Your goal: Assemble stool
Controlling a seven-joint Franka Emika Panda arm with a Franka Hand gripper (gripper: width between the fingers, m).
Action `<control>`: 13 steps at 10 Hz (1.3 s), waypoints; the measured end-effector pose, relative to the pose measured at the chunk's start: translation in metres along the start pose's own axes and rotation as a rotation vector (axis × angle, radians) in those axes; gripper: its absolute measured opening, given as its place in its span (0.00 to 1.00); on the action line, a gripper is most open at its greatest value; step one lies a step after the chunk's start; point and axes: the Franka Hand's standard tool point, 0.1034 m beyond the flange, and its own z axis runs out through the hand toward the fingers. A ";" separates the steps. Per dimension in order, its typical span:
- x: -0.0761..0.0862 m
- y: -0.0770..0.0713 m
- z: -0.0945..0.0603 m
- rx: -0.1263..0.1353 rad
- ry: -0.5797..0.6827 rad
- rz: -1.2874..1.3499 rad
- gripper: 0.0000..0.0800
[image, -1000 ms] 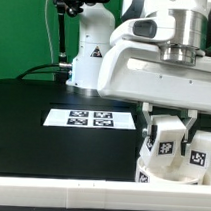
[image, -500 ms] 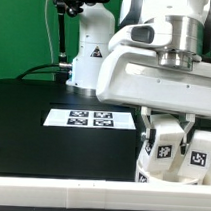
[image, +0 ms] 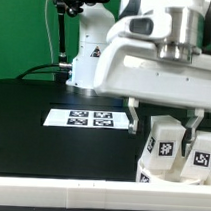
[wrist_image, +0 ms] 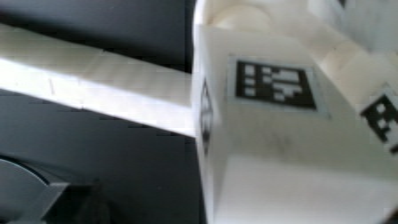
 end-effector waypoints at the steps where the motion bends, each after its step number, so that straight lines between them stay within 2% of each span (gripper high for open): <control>1: 0.002 0.007 -0.006 0.006 -0.043 -0.008 0.81; 3: 0.015 0.025 -0.014 0.012 -0.079 0.007 0.81; 8: 0.011 0.022 -0.012 0.016 -0.111 -0.005 0.81; 9: 0.009 0.018 -0.014 0.026 -0.162 -0.009 0.81; 11: 0.007 0.018 -0.021 0.052 -0.351 -0.020 0.81; 12: 0.016 0.021 -0.020 0.048 -0.353 -0.026 0.81; 13: 0.015 0.021 -0.019 0.048 -0.347 -0.032 0.81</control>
Offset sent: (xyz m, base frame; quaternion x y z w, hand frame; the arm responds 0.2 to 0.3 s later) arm 0.0000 0.0000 0.0000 0.0000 0.0000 0.0000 1.0000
